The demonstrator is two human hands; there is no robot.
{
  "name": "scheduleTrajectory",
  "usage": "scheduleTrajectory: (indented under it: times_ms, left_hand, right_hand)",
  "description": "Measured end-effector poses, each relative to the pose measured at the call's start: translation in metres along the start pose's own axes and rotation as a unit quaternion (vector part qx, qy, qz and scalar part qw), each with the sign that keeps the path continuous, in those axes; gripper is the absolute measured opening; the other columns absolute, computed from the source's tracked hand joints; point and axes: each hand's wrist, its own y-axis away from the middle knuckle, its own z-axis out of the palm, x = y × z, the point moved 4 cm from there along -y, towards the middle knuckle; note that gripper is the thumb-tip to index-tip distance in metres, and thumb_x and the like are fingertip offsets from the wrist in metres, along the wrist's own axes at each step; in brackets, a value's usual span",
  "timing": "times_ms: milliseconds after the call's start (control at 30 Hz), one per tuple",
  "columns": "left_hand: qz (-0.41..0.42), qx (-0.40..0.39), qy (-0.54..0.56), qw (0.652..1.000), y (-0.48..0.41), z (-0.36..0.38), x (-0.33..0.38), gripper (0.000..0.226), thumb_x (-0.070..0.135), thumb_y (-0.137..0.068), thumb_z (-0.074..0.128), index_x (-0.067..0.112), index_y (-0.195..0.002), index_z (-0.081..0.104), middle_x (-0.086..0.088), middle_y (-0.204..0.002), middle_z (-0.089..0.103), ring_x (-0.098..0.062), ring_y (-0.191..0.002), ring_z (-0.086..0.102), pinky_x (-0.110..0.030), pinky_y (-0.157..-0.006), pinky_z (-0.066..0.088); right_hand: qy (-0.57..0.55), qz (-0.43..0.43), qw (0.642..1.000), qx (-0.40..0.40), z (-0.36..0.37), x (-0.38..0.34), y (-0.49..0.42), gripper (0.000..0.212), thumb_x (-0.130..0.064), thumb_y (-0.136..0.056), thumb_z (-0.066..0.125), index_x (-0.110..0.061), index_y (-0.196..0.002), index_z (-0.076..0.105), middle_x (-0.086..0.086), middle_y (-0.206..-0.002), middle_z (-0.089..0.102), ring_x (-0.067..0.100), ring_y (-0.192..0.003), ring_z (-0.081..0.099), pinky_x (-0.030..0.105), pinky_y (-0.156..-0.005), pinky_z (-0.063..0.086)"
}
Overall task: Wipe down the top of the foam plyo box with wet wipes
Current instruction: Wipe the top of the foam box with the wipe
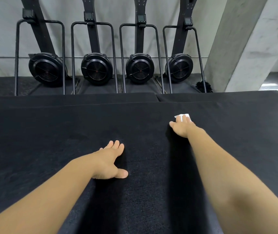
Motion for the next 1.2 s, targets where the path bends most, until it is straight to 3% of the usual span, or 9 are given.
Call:
scheduleTrajectory:
  times_ms: [233,400,467,633,800,867,1000,1100,1200]
  left_hand:
    - [0.0,0.024,-0.014,1.0,0.012,-0.001,0.012,0.091,0.038,-0.094,0.059,0.022,-0.154,-0.008,0.005,-0.16,-0.019,-0.016,-0.146,-0.019,-0.036,-0.12,-0.004]
    - [-0.017,0.069,-0.057,0.996,0.027,0.002,0.018,0.085,0.044,-0.095,0.054,0.018,-0.155,-0.001,0.002,-0.161,-0.016,-0.02,-0.148,-0.011,-0.035,-0.119,0.004]
    - [-0.02,0.115,-0.084,0.99,0.034,0.005,0.02,0.078,0.045,-0.097,0.051,0.018,-0.155,0.007,0.001,-0.162,-0.012,-0.021,-0.149,-0.007,-0.035,-0.119,0.008]
    - [0.015,0.172,-0.081,0.982,0.053,0.02,0.024,0.065,0.038,-0.101,0.044,0.021,-0.155,0.012,0.006,-0.162,0.005,-0.011,-0.149,0.005,-0.029,-0.119,0.016]
    - [0.02,0.206,-0.123,0.971,0.074,0.034,0.023,0.045,0.041,-0.099,0.043,0.021,-0.139,0.042,0.009,-0.145,0.042,-0.009,-0.133,0.039,-0.029,-0.109,0.02]
    - [0.015,0.19,-0.12,0.974,0.078,0.04,0.023,0.047,0.042,-0.1,0.041,0.023,-0.143,0.038,0.01,-0.151,0.036,-0.008,-0.139,0.032,-0.029,-0.11,0.016]
    - [-0.001,0.135,-0.133,0.982,0.073,0.049,0.026,0.06,0.04,-0.103,0.037,0.023,-0.155,0.013,0.009,-0.162,0.003,-0.006,-0.148,0.002,-0.033,-0.117,0.007]
    - [-0.005,0.127,-0.129,0.983,0.075,0.049,0.028,0.06,0.039,-0.103,0.036,0.023,-0.155,0.011,0.009,-0.162,0.002,-0.007,-0.148,0.0,-0.032,-0.119,0.01]
    - [-0.01,0.125,-0.124,0.984,0.08,0.049,0.029,0.06,0.04,-0.103,0.036,0.024,-0.155,0.011,0.009,-0.162,0.002,-0.007,-0.148,0.001,-0.031,-0.119,0.01]
  right_hand:
    - [0.008,-0.171,0.985,-0.021,0.048,-0.06,0.098,0.049,-0.045,-0.095,0.037,-0.025,-0.14,0.039,-0.004,-0.139,0.03,0.023,-0.133,0.031,0.04,-0.114,0.029]
    - [0.073,-0.241,0.964,-0.086,0.072,-0.087,0.152,0.053,-0.041,-0.104,0.025,-0.023,-0.153,0.022,-0.002,-0.158,0.013,0.022,-0.145,0.016,0.039,-0.12,0.016]
    - [0.076,-0.256,0.96,-0.087,0.065,-0.086,0.152,0.049,-0.038,-0.104,0.025,-0.025,-0.151,0.027,-0.004,-0.155,0.019,0.02,-0.141,0.023,0.037,-0.117,0.02]
    - [0.025,-0.178,0.982,-0.061,0.03,-0.043,0.119,0.046,-0.037,-0.1,0.034,-0.031,-0.145,0.037,-0.007,-0.149,0.026,0.026,-0.131,0.037,0.039,-0.112,0.029]
    - [0.024,-0.03,0.998,-0.04,-0.003,0.025,0.085,0.055,-0.041,-0.099,0.036,-0.032,-0.153,0.027,-0.005,-0.157,0.015,0.031,-0.14,0.031,0.046,-0.116,0.026]
    - [0.015,-0.017,0.999,-0.04,-0.001,0.032,0.086,0.056,-0.042,-0.1,0.035,-0.03,-0.153,0.023,-0.005,-0.157,0.014,0.028,-0.142,0.026,0.046,-0.117,0.024]
    - [-0.016,-0.072,0.997,-0.033,0.018,0.006,0.117,0.054,-0.044,-0.097,0.039,-0.028,-0.148,0.032,-0.005,-0.149,0.02,0.024,-0.137,0.03,0.038,-0.114,0.027]
    - [0.01,-0.177,0.984,-0.031,0.04,-0.032,0.159,0.047,-0.04,-0.096,0.04,-0.025,-0.141,0.039,-0.004,-0.14,0.027,0.024,-0.129,0.036,0.036,-0.112,0.03]
    - [0.045,-0.244,0.966,-0.07,0.066,-0.062,0.196,0.049,-0.041,-0.099,0.035,-0.025,-0.145,0.033,-0.004,-0.147,0.024,0.025,-0.133,0.031,0.04,-0.114,0.028]
